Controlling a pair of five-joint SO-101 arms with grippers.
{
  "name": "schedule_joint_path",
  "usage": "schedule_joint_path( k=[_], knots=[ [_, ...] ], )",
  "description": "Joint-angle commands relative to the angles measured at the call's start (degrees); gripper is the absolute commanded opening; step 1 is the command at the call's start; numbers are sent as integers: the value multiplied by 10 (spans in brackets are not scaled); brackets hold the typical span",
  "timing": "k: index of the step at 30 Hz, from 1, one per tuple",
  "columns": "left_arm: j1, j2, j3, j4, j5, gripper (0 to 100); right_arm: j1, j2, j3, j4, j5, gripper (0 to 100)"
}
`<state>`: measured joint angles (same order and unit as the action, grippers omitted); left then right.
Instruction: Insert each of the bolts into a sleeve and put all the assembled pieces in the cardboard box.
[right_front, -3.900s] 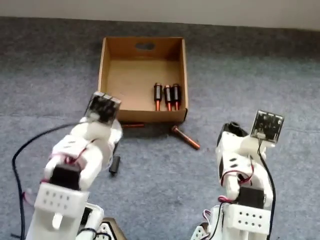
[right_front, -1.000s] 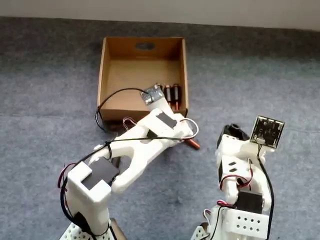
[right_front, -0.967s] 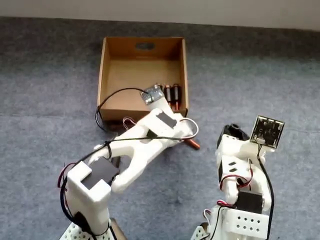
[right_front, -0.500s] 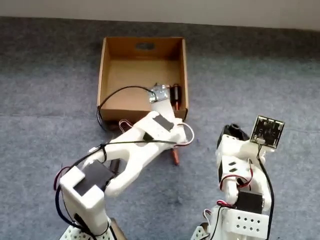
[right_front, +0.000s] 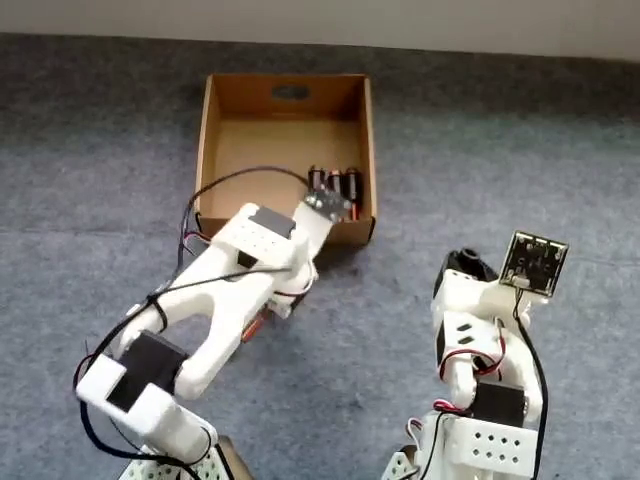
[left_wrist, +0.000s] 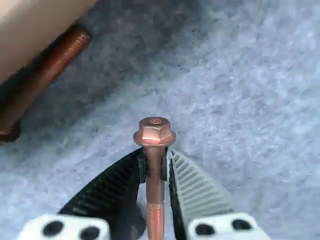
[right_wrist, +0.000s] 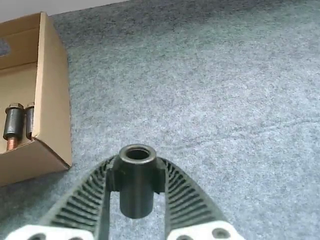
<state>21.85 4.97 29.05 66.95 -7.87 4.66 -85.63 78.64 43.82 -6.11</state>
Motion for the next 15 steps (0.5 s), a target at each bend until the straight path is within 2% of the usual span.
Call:
schedule_joint_path(
  k=[1, 10, 15],
  knots=[
    [-6, 20, 12, -63, -46, 9, 6, -8, -2, -11, -5, 5],
    [-6, -20, 44, -88, -54, 16, 6, -8, -2, -11, -5, 5],
    [-12, -61, 85, -111, -54, 111, 6, -8, -1, -11, -5, 5]
  ],
)
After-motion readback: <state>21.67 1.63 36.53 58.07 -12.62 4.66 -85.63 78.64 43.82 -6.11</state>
